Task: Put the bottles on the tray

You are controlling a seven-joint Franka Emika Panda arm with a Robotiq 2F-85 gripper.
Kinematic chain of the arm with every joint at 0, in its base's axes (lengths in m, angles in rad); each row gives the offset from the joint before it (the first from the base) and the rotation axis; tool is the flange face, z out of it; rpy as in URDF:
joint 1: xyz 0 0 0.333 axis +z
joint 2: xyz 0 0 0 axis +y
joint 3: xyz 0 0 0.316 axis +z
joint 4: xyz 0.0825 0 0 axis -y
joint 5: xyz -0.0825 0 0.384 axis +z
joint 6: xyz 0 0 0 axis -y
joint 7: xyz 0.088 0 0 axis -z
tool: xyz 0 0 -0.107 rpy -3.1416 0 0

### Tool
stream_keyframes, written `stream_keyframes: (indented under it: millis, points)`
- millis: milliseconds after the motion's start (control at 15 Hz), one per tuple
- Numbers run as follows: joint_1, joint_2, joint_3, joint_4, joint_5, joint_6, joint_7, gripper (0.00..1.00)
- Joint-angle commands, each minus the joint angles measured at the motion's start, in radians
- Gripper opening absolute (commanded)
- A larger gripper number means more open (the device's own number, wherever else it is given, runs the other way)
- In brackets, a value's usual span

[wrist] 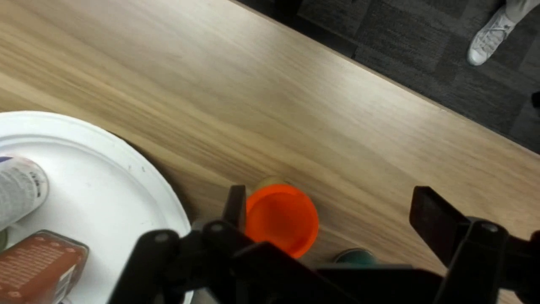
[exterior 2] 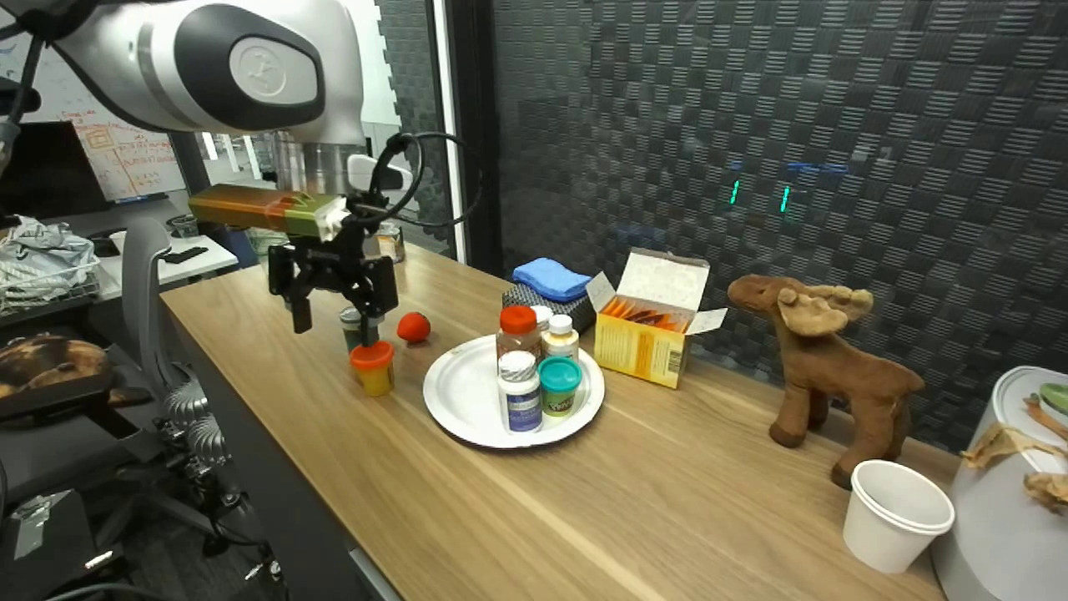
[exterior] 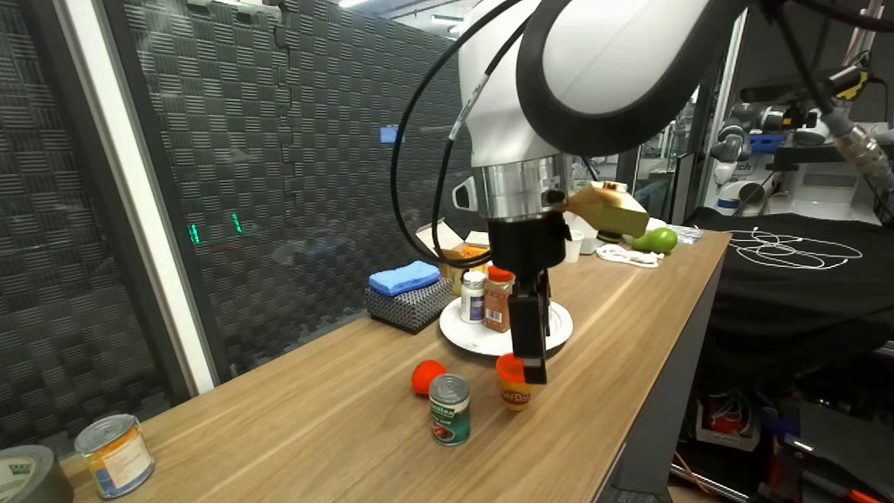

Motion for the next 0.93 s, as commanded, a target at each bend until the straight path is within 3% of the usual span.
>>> stream_keyframes:
  millis: [0, 800, 867]
  points:
    - [0.003, 0.024, 0.009, -0.004, 0.004, 0.050, -0.035, 1.00]
    - [0.007, 0.098, -0.005, 0.011, -0.170, 0.175, -0.001, 1.00]
    - [0.007, 0.095, -0.007, 0.007, -0.179, 0.181, 0.001, 0.75]
